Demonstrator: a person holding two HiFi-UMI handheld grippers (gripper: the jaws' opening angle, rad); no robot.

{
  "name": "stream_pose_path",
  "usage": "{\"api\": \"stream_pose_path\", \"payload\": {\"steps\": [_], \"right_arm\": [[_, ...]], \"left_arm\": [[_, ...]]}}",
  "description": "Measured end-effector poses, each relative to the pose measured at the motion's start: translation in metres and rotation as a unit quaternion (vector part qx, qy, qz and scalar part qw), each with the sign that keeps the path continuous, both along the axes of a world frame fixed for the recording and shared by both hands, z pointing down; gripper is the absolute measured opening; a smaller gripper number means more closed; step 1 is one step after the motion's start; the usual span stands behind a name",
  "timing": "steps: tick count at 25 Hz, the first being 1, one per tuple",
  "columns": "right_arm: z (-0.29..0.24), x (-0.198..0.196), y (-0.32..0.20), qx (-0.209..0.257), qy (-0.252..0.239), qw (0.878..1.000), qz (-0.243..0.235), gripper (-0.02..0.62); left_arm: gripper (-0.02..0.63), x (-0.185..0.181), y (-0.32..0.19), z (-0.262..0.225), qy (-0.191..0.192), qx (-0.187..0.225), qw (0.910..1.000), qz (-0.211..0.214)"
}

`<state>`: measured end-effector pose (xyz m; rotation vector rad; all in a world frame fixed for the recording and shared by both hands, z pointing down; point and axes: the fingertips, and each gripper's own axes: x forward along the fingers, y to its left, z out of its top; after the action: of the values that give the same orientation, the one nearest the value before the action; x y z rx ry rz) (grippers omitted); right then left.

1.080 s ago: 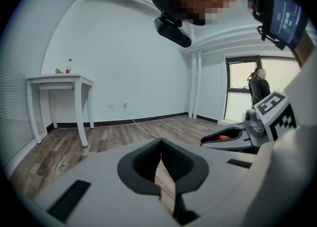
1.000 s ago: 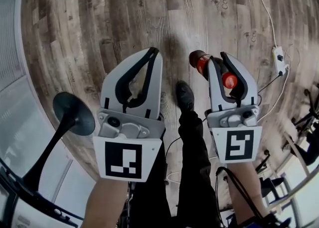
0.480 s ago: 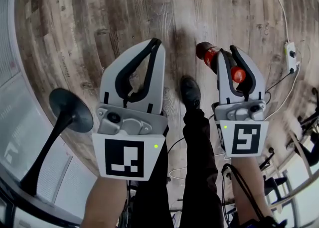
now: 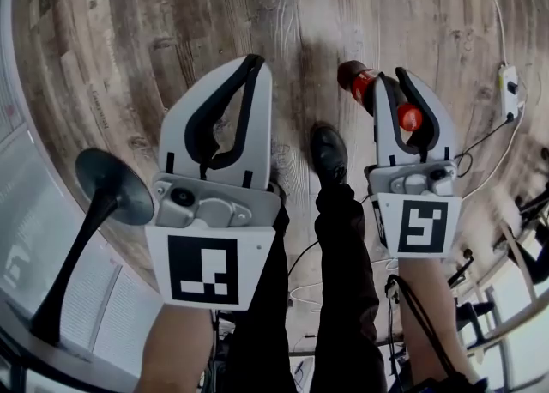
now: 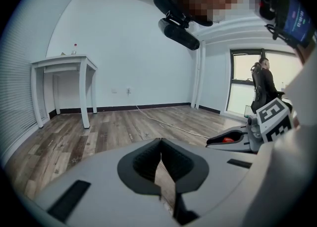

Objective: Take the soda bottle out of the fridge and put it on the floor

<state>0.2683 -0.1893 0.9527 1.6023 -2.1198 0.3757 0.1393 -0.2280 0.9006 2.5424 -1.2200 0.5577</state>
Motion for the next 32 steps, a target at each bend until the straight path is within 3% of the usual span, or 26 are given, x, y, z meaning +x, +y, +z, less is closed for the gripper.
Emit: {"api": "stream_pose_path", "payload": {"steps": [14,19,27,32], "right_arm": [[0.049,-0.006,0.006,-0.007,0.008,1.000,-0.001,0.089],[0.071,-0.004,0.016,-0.040,0.015,0.999,-0.009,0.089],[0.089,0.000,0.012,-0.032,0.022,0.999,-0.012,0.089],[0.110,0.003,0.022,-0.074,0.028,0.997,-0.018,0.089]], "left_arm": [[0.017,-0.009,0.006,0.036,-0.014,-0.012,0.9998,-0.002],[0.017,-0.008,0.008,0.043,-0.015,-0.013,0.9998,0.001],[0.017,-0.009,0.012,0.056,-0.022,-0.022,0.9994,-0.012],[0.017,-0.008,0.015,0.056,-0.032,-0.023,0.9992,-0.004]]}}
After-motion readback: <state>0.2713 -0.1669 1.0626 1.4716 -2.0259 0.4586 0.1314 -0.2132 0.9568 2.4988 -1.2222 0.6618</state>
